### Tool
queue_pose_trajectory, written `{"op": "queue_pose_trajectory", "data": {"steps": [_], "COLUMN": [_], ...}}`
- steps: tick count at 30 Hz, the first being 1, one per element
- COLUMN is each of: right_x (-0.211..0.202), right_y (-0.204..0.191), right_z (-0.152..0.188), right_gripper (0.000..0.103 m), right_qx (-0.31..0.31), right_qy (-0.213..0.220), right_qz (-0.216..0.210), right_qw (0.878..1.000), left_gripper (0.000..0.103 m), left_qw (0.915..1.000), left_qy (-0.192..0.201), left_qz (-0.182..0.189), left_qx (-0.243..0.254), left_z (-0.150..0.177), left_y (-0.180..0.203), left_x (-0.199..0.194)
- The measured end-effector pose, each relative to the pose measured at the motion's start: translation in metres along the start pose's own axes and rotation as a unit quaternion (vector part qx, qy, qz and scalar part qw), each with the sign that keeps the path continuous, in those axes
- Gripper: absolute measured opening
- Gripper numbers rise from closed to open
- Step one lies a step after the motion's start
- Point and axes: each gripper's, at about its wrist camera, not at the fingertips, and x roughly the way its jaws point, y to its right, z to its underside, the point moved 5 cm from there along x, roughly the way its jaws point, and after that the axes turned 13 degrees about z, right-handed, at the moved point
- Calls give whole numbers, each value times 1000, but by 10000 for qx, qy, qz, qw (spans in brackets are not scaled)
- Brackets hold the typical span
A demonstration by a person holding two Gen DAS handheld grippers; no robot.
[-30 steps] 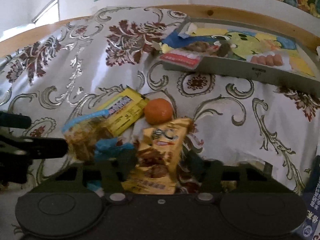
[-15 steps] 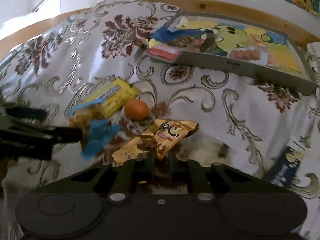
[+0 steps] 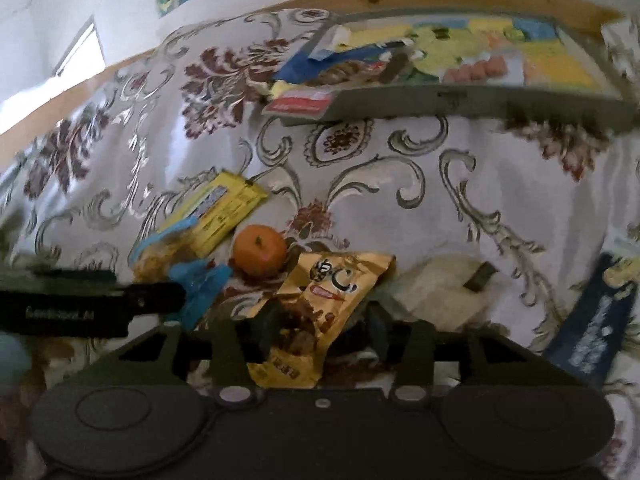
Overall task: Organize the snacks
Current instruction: 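Grasp the gold snack bag with the right tool while the left tool grasps the clear snack bag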
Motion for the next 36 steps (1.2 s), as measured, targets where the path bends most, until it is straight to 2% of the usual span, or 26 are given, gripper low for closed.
{"op": "queue_pose_trajectory", "data": {"steps": [3,4,5,7,10,12,15,20,24,26,32,34,36], "right_x": [6,5,3,-1,-6,-11,-22,-38,-36,-32,-26,-23,-20], "right_y": [2,1,-1,-4,-6,-5,-5,-3,3,4,2,2,3], "right_z": [-1,-1,-1,0,2,1,-3,-6,-4,-2,-1,-1,-1], "right_gripper": [50,46,37,32,27,24,23,23,23,23,25,28,36], "right_qx": [243,209,156,85,66,53,-230,-791,-681,-662,-681,-661,-562], "right_qy": [-3,22,40,51,52,62,159,334,235,206,319,330,328], "right_qz": [-117,-118,-150,-169,-231,-222,59,508,422,412,373,332,241], "right_qw": [9996,9997,9998,9998,9997,9997,9996,9950,9965,9967,9965,9967,9976], "left_gripper": [100,100,100,99,90,81,72,70,90,93,88,87,83], "left_qw": [10000,10000,9999,9999,9998,9998,9998,9985,9977,9967,9910,9899,9900], "left_qy": [26,36,53,76,122,117,121,260,226,210,-63,-75,-101], "left_qz": [-10,-9,6,65,119,106,-134,-340,-351,-290,-649,-671,-700], "left_qx": [-49,-71,-94,-115,-100,-87,-117,-329,-535,-731,-1171,-1251,-1222], "left_z": [-1,-1,-2,-2,-3,-3,-2,2,-2,-6,-15,-17,-15], "left_y": [0,1,2,5,13,18,23,29,31,32,23,22,22], "left_x": [2,3,3,4,2,3,3,2,8,11,25,26,25]}}
